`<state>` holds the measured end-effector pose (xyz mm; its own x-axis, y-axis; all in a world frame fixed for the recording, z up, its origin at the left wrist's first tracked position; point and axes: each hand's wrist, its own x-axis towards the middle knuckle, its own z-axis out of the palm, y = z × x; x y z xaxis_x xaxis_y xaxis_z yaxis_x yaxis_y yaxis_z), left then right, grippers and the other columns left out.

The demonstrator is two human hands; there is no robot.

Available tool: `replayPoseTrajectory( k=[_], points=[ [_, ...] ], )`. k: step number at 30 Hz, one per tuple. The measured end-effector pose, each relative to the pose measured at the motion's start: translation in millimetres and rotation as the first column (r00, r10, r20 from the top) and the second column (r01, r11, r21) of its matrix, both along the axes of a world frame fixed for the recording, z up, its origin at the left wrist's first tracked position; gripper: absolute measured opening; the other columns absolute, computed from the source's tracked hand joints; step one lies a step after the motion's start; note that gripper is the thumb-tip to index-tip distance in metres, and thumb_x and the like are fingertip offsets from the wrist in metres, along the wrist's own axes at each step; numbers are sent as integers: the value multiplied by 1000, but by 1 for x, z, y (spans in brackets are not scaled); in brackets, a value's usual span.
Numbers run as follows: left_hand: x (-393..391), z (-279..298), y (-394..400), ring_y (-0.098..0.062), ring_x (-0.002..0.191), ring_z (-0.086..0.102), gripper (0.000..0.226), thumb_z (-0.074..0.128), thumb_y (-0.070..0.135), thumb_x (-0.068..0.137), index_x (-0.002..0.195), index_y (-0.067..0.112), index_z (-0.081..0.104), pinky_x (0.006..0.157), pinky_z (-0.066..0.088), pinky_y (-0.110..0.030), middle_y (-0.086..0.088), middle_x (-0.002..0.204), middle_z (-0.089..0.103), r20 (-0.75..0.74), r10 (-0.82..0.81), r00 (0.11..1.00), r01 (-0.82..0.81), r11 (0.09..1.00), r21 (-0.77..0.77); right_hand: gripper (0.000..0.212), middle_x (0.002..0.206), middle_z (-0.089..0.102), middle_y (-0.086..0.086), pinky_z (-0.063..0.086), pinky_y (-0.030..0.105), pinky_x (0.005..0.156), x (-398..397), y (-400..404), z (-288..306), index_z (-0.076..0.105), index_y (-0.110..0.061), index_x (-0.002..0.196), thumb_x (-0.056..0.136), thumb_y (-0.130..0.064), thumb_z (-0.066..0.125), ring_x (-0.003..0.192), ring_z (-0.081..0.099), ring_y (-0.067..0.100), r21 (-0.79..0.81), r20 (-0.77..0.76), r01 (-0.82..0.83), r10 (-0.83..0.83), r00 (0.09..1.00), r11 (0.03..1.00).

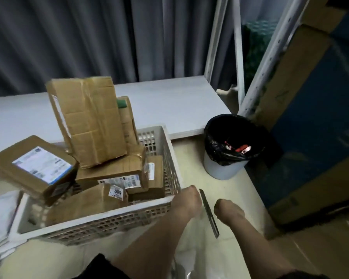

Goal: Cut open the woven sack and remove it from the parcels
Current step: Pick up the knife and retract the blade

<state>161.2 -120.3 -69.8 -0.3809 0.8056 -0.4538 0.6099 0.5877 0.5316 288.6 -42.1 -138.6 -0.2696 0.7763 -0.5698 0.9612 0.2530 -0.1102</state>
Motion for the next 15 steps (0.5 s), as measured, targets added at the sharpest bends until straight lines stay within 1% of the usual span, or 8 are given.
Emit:
replayPoseTrajectory(
  k=[3, 6, 9, 13, 15],
  points=[
    [3, -34, 3, -28, 104, 64, 25, 44, 16, 93, 109, 10, 62, 88, 51, -32, -11, 109, 69, 50, 25, 998, -24, 1000, -17, 34, 129, 58, 9, 44, 28, 92, 5, 3, -43, 59, -13, 120, 94, -18, 37, 116, 56, 27, -47, 14, 109, -108, 994, 993],
    [10, -68, 4, -27, 105, 64, 25, 45, 18, 94, 111, 13, 62, 89, 51, -32, -8, 109, 69, 62, 3, 998, 0, 999, -41, 33, 126, 59, 9, 44, 29, 90, 7, 3, -79, 58, -14, 119, 95, -18, 35, 115, 58, 27, -33, 55, 162, -160, 986, 986],
    [16, -89, 9, -28, 108, 61, 27, 43, 20, 96, 116, 13, 59, 88, 48, -33, -9, 113, 67, 101, -36, 994, 47, 993, -105, 32, 123, 53, 9, 44, 33, 90, 7, -3, -118, 51, -14, 122, 96, -19, 34, 115, 55, 29, -28, 59, 216, -214, 975, 976],
    [14, -108, 13, -25, 107, 61, 24, 43, 21, 95, 111, 16, 61, 88, 47, -32, -5, 113, 67, 171, 14, 985, 9, 991, -130, 31, 124, 45, 8, 44, 35, 86, 4, -12, -154, 43, -15, 126, 97, -25, 39, 115, 49, 28, -16, 38, 293, -292, 956, 956],
    [13, -117, 12, -25, 108, 60, 25, 42, 22, 95, 110, 15, 61, 90, 47, -32, -5, 113, 66, 161, 36, 986, -10, 987, -162, 32, 124, 46, 8, 43, 34, 81, 1, -14, -168, 41, -13, 127, 98, -24, 37, 113, 49, 27, 10, 42, 314, -315, 948, 949]
  ],
)
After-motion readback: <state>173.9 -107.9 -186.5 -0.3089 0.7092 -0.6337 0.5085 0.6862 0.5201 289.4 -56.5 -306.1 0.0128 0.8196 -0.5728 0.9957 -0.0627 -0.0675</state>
